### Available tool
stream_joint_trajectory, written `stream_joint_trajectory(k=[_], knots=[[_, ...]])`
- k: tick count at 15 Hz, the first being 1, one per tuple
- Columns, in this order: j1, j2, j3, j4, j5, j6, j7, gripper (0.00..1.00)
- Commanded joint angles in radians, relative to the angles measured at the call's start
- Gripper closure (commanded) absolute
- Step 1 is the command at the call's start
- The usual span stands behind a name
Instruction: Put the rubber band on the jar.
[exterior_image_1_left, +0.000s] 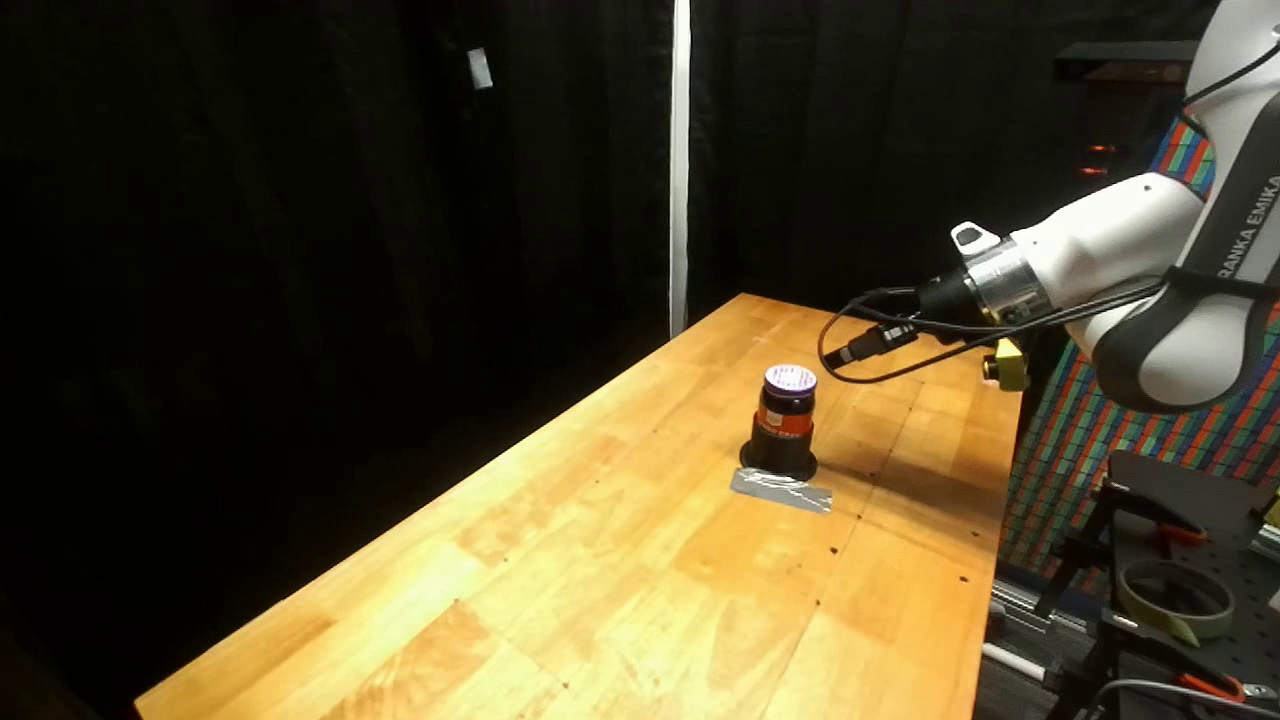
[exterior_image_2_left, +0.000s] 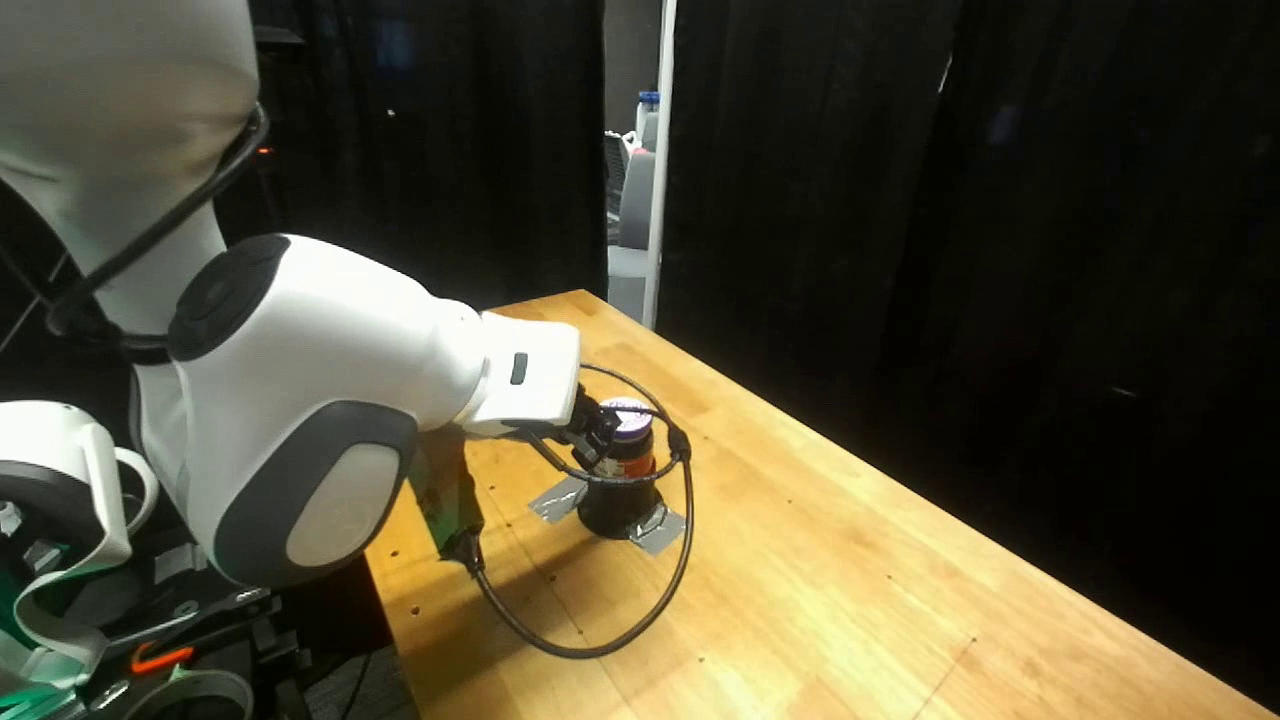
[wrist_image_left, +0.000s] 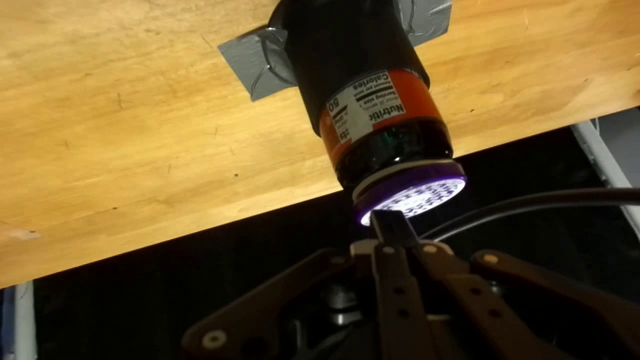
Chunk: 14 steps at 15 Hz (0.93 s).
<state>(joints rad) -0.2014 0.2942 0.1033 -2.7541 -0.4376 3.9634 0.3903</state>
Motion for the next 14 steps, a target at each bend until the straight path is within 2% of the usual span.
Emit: stream_joint_trajectory(k=[1, 2, 3, 5, 6, 7, 8, 9, 10, 12, 13, 14], knots=[[-0.014, 0.039, -0.018, 0.0, -0.029, 0.092, -0.012, 1.0], [-0.014, 0.028, -0.02, 0.0, -0.027, 0.06, -0.009, 1.0], [-0.019, 0.001, -0.022, 0.0, -0.045, -0.002, 0.003, 0.74], [-0.036, -0.074, -0.016, 0.002, -0.095, -0.149, 0.041, 0.68], [-0.045, -0.126, -0.009, 0.005, -0.123, -0.25, 0.062, 0.59], [-0.031, -0.166, -0.035, 0.011, -0.199, -0.325, 0.122, 0.52], [-0.064, -0.249, 0.007, -0.052, -0.228, -0.403, 0.141, 0.43], [-0.05, -0.292, -0.005, -0.063, -0.275, -0.483, 0.187, 0.36], [-0.058, -0.265, 0.005, 0.008, -0.406, -0.567, 0.298, 0.3], [-0.047, -0.312, 0.053, 0.005, -0.531, -0.743, 0.436, 0.14], [-0.026, -0.288, 0.085, 0.007, -0.519, -0.802, 0.449, 0.06], [-0.004, -0.276, 0.108, 0.007, -0.453, -0.867, 0.402, 0.01]])
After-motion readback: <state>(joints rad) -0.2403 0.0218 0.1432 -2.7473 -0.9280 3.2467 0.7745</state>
